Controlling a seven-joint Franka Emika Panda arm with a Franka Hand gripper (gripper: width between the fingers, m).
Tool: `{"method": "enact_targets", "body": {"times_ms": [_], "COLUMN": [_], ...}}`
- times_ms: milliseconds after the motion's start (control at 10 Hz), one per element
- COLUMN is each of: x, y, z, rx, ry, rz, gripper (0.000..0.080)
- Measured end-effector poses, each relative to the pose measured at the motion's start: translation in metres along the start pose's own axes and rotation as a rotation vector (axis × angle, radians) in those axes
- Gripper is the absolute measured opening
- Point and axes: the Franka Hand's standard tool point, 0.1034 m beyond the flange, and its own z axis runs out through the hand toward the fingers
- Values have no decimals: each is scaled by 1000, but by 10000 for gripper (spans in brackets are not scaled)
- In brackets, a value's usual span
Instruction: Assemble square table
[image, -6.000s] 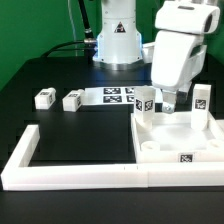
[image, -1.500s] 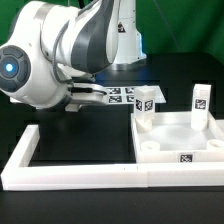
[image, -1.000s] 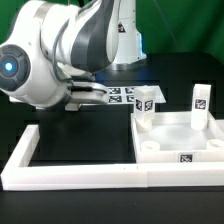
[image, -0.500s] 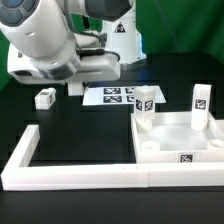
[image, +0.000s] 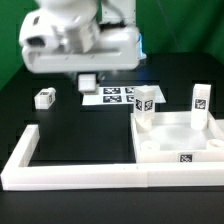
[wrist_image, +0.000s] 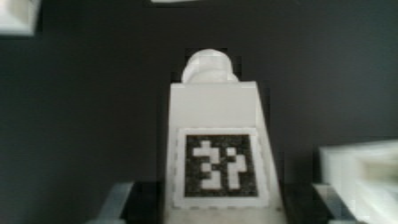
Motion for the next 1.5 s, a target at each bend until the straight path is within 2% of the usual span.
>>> {"method": "enact_targets", "body": {"times_ms": [100, 200, 300, 400, 500, 700, 900, 1000, 1100, 1200, 1300, 1500], "x": [8, 20, 25, 23, 28, 35, 40, 47, 55, 58, 58, 57], "y": [-19, -46, -65, -61, -59, -66, -107, -123, -143, -168, -165, -162], "z": [-19, -40, -44, -39, -41, -41, -23, -15, -11, -5, -7, -3], "rx": [-5, -7, -5, -6, -4, -4, 21, 33, 69, 90, 69, 64], "ry": [58, 135, 226, 269, 345, 483, 695, 752, 831, 886, 965, 963], "rz": [26, 61, 64, 43, 47, 47, 48, 63, 114, 131, 95, 98], "gripper": [290, 290, 290, 290, 290, 290, 290, 290, 290, 290, 290, 290]}}
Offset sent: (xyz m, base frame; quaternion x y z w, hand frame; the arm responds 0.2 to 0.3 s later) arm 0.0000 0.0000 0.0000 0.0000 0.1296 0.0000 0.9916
